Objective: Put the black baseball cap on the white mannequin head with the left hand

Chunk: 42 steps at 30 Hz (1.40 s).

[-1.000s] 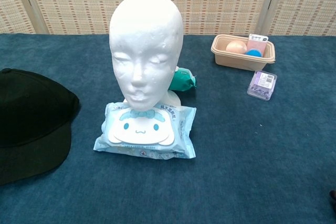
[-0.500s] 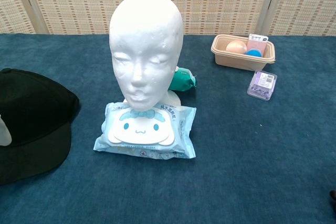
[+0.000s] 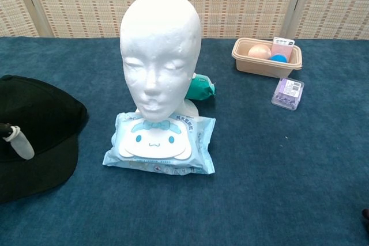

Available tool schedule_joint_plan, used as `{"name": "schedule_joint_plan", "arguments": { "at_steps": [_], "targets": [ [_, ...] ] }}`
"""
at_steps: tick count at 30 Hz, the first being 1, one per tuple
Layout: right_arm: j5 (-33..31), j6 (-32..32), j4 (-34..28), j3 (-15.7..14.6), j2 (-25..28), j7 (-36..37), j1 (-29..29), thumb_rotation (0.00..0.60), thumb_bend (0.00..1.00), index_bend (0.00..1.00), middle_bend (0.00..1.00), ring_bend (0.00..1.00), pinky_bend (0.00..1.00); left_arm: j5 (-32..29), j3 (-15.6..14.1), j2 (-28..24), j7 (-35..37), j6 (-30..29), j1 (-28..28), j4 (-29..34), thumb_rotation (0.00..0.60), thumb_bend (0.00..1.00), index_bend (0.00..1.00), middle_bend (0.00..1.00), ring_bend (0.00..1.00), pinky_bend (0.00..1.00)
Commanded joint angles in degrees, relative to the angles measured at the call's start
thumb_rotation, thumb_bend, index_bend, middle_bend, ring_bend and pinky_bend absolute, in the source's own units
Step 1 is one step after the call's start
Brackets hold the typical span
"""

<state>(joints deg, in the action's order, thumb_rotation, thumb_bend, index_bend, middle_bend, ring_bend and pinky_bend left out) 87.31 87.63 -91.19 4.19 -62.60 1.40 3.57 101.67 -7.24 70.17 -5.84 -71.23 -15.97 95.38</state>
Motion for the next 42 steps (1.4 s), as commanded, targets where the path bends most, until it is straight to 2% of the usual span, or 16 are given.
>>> {"name": "schedule_joint_plan", "arguments": {
  "at_steps": [1,23,32,42],
  "targets": [
    [0.00,0.01,0.01,0.02,0.04,0.12,-0.02,0.600,0.09,0.33,0.35,0.31,0.38,-1.43,0.60,0.73,-0.93,1.08,-0.46,-0.60,0.600,0.77,0.32,0.33,0.35,0.47],
    [0.01,-0.09,-0.11,0.06,0.15,0.14,-0.07,0.600,0.09,0.33,0.35,0.31,0.38,-9.40,2.37,2.29,-1.44,4.98,-1.82,-3.36,0.600,0.77,0.30,0.30,0.34,0.47],
    [0.12,-0.03,0.04,0.03,-0.03,0.07,-0.10,0.600,0.09,0.33,0.36,0.31,0.38,-10.29,2.42,1.85,-1.32,3.86,-1.36,-4.09,0.600,0.77,0.30,0.30,0.33,0.47],
    [0.09,-0.29,0.08,-0.02,-0.17,-0.20,-0.01,0.600,0.09,0.33,0.35,0.31,0.38,-12.51,3.87,0.94,-1.56,2.66,-1.13,-5.64,0.600,0.77,0.29,0.30,0.33,0.47]
  ]
}}
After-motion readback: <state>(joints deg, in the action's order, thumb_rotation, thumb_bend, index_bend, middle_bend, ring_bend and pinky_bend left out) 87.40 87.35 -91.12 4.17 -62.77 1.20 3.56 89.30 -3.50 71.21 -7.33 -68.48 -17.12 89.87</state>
